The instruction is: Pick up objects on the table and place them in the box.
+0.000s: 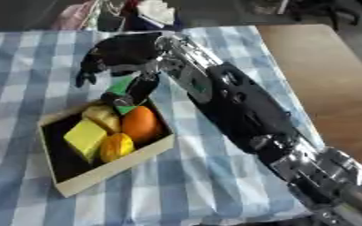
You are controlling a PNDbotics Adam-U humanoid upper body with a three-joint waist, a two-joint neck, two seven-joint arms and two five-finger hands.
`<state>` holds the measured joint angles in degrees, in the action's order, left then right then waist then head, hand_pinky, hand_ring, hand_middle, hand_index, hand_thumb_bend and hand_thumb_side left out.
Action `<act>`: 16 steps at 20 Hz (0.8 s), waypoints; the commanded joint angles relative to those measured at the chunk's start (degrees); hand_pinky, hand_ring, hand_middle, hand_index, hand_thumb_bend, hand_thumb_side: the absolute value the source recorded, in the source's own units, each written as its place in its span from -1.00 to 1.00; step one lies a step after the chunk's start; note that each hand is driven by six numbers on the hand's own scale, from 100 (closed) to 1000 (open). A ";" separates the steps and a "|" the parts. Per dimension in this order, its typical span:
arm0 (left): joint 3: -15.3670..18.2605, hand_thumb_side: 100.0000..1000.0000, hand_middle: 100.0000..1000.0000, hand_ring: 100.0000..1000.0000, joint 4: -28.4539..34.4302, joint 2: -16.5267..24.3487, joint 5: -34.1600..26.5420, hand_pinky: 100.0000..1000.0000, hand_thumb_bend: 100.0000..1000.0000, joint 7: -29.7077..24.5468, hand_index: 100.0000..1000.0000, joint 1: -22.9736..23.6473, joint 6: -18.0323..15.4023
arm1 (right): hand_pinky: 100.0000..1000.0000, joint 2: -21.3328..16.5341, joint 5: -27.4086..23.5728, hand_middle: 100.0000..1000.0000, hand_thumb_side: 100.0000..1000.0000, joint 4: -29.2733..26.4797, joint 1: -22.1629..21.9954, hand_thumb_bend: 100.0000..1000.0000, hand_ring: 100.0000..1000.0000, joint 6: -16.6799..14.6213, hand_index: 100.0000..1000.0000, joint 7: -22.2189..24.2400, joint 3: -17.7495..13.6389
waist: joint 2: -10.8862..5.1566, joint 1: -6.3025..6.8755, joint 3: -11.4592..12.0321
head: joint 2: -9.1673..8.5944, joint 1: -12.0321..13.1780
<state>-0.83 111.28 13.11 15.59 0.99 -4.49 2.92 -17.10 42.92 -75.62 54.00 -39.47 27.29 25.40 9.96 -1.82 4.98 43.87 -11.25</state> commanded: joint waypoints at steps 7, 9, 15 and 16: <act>0.50 0.24 0.08 -0.05 0.75 1.16 -0.08 0.40 -0.72 0.30 0.53 -0.11 -0.04 | 0.64 -4.73 -5.03 0.18 -0.93 -4.94 2.20 -1.00 0.51 -3.51 0.64 5.14 -4.50 | -1.81 -0.62 -0.22 | 0.25 0.25; 0.51 0.24 0.08 -0.05 0.71 1.13 -0.04 0.40 -0.72 0.33 0.53 -0.08 -0.02 | 0.64 -5.83 -6.55 0.20 -0.96 -5.88 1.80 -1.00 0.51 -2.40 0.66 4.24 -5.90 | -1.77 -0.64 -0.28 | 0.25 0.39; 0.45 0.24 0.08 -0.05 0.58 1.00 -0.03 0.40 -0.72 0.32 0.53 -0.24 -0.05 | 0.66 -8.12 -10.60 0.24 -1.00 -8.56 -1.74 -1.00 0.50 1.45 0.71 0.60 -10.60 | -1.55 -0.78 -0.43 | 0.25 0.88; 0.46 0.24 0.08 -0.05 0.56 0.98 -0.05 0.40 -0.72 0.34 0.53 -0.26 -0.06 | 0.66 -8.40 -11.26 0.24 -1.00 -9.00 -2.58 -1.00 0.50 2.15 0.72 0.02 -11.46 | -1.52 -0.80 -0.43 | 0.25 0.98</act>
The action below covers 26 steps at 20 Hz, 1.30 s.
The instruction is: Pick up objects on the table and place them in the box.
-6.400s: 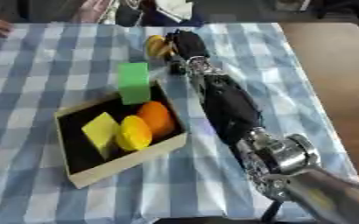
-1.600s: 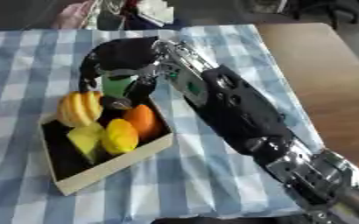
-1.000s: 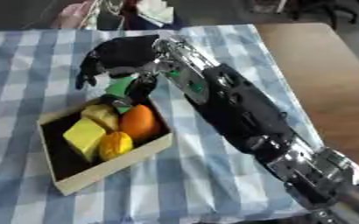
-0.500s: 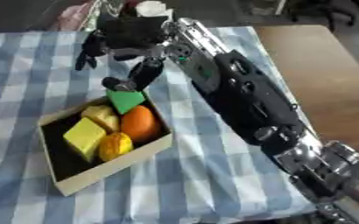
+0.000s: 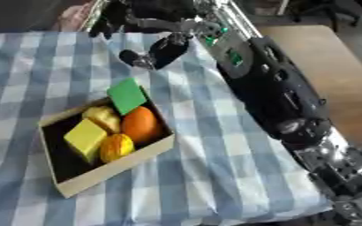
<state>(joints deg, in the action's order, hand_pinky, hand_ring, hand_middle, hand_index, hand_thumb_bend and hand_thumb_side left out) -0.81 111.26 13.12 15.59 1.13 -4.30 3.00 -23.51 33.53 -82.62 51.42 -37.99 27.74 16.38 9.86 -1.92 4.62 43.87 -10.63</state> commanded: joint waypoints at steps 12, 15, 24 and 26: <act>0.30 0.24 0.08 -0.05 0.32 0.64 -0.45 0.41 -0.72 0.31 0.53 -0.67 -0.36 | 0.73 -1.96 -9.46 0.28 -1.00 -6.53 -10.33 -1.00 0.48 8.40 0.77 -5.90 -10.65 | -1.22 -0.66 -0.68 | 0.25 1.32; 0.18 0.24 0.08 -0.04 0.24 0.56 -0.60 0.41 -0.72 0.23 0.52 -0.72 -0.45 | 0.76 -1.34 -12.47 0.36 -1.00 -7.18 -13.02 -1.00 0.51 10.14 0.82 -6.50 -12.12 | -1.18 -0.58 -0.83 | 0.25 1.58; -0.08 0.26 0.12 -0.02 -0.23 0.15 -1.15 0.41 -0.70 0.45 0.53 -0.84 -0.74 | 0.82 2.91 -21.92 0.32 -0.44 -9.11 -21.04 -1.00 0.49 15.18 0.79 -8.23 -16.25 | -0.95 -0.35 -1.25 | 0.25 2.66; -0.13 0.26 0.12 -0.02 -0.35 0.06 -1.26 0.41 -0.69 0.53 0.53 -0.94 -0.82 | 0.82 3.62 -23.58 0.28 -0.39 -9.55 -22.75 -1.00 0.48 16.27 0.78 -8.77 -16.93 | -0.82 -0.38 -1.27 | 0.25 2.95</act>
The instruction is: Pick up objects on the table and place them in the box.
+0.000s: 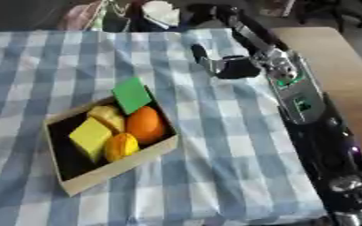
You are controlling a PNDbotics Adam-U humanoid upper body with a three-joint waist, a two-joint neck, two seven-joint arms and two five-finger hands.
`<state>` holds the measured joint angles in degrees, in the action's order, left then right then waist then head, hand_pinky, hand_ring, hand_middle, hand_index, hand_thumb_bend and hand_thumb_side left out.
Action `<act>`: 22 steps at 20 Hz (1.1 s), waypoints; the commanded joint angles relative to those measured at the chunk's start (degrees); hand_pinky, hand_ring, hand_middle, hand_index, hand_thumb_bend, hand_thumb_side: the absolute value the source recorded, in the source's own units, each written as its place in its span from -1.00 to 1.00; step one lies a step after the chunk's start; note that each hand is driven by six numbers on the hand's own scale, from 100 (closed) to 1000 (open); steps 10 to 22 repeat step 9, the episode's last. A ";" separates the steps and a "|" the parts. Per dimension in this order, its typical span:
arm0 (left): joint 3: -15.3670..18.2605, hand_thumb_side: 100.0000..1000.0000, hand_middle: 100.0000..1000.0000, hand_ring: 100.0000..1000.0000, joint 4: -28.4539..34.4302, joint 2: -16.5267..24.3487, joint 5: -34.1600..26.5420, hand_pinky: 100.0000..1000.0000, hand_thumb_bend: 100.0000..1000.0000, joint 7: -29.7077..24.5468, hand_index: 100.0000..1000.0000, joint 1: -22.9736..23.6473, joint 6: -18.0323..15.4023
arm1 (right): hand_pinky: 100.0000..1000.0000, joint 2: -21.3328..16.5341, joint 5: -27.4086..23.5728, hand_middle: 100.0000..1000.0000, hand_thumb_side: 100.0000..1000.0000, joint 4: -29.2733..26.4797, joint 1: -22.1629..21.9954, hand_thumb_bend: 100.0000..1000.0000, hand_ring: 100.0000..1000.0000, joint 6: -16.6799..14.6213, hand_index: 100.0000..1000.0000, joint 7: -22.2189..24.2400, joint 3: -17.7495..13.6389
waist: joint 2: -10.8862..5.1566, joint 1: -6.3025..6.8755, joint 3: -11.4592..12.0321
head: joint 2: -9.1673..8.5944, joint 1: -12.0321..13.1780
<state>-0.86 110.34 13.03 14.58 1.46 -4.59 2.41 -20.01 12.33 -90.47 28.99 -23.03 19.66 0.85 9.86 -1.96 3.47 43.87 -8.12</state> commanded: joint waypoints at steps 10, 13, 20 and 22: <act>-0.24 0.28 0.10 -0.03 0.10 -0.32 -0.32 0.40 -0.70 0.40 0.52 -0.82 -0.37 | 0.81 3.73 -7.00 0.13 -0.26 -4.31 -5.62 -1.00 0.41 4.81 0.72 -3.13 -3.73 | -0.57 -0.24 -0.45 | 0.25 3.06; -0.24 0.28 0.10 -0.03 0.10 -0.32 -0.32 0.40 -0.70 0.40 0.52 -0.82 -0.37 | 0.81 3.73 -7.00 0.13 -0.26 -4.31 -5.62 -1.00 0.41 4.81 0.72 -3.13 -3.73 | -0.57 -0.24 -0.45 | 0.25 3.06; -0.24 0.28 0.10 -0.03 0.10 -0.32 -0.32 0.40 -0.70 0.40 0.52 -0.82 -0.37 | 0.81 3.73 -7.00 0.13 -0.26 -4.31 -5.62 -1.00 0.41 4.81 0.72 -3.13 -3.73 | -0.57 -0.24 -0.45 | 0.25 3.06; -0.24 0.28 0.10 -0.03 0.10 -0.32 -0.32 0.40 -0.70 0.40 0.52 -0.82 -0.37 | 0.81 3.73 -7.00 0.13 -0.26 -4.31 -5.62 -1.00 0.41 4.81 0.72 -3.13 -3.73 | -0.57 -0.24 -0.45 | 0.25 3.06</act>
